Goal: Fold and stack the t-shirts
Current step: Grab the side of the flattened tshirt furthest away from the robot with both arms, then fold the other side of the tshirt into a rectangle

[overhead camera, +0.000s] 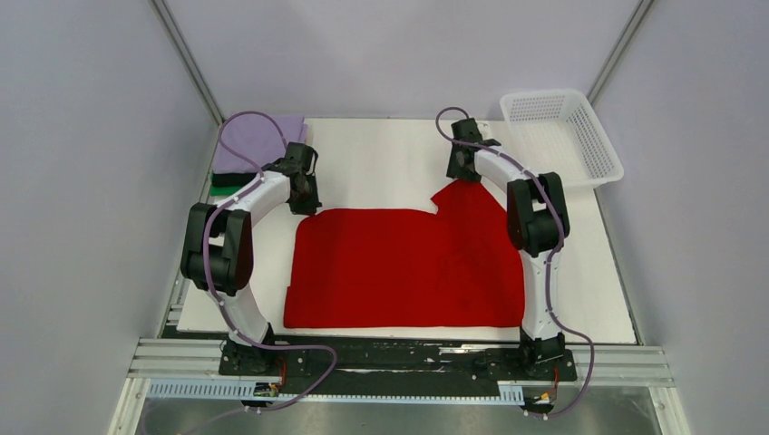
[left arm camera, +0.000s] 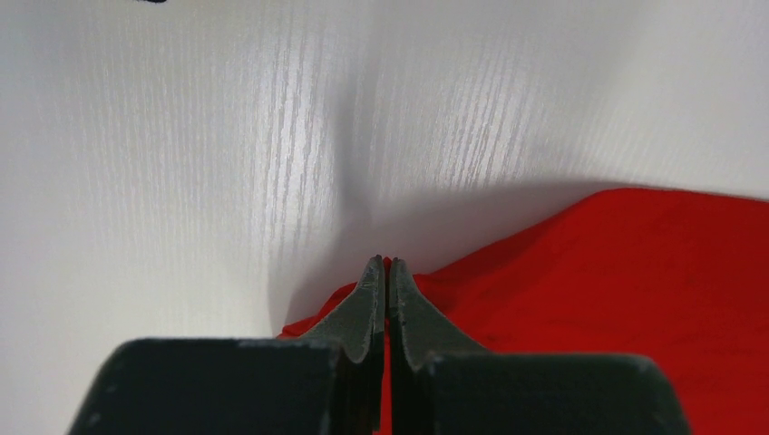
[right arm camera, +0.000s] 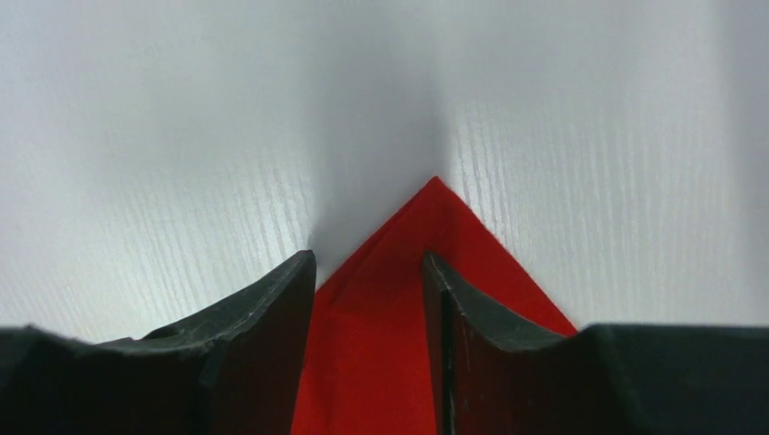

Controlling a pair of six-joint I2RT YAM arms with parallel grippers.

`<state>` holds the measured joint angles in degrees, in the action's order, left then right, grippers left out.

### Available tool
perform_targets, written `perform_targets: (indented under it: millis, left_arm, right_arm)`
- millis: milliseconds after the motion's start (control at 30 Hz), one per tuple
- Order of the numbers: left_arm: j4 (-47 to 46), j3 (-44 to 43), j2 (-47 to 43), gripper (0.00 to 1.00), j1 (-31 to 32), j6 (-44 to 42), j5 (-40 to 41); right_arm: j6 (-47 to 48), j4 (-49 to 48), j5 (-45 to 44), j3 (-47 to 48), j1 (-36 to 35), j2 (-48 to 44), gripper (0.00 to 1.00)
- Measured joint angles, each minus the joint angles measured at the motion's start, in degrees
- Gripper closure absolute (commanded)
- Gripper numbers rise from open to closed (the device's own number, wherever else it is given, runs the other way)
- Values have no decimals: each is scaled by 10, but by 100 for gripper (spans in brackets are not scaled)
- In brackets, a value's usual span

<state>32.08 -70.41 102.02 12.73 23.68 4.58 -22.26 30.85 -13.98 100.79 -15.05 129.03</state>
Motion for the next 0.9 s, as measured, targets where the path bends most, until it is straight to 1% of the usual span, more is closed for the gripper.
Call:
perform_targets:
  millis: [33,200,333,467,567,667,900]
  left_arm:
    - [0,0,0,100,0,0,0]
    - [2,0,1,100,0,0,5]
    - [3,0,1,100,0,1,6]
    - [3,-1,1,100,0,2,6]
    - [3,-1,-1,100,0,2,4]
    - [3,2,-12,100,2,4,4]
    - [0,55,-101,100,17,14,4]
  right_arm:
    - [2,-2,-3,-2,0,0,63]
    - [0,-19,-21,-32,3,-16,75]
    - [-1,-20,-26,-35,3,-18,91]
    - [-1,-20,-31,-39,4,-22,99]
    - [-1,-22,-28,-63,3,-40,100]
    - [-1,-18,-26,-106,2,-82,100]
    - [-4,-18,-30,-231,-5,-244,100]
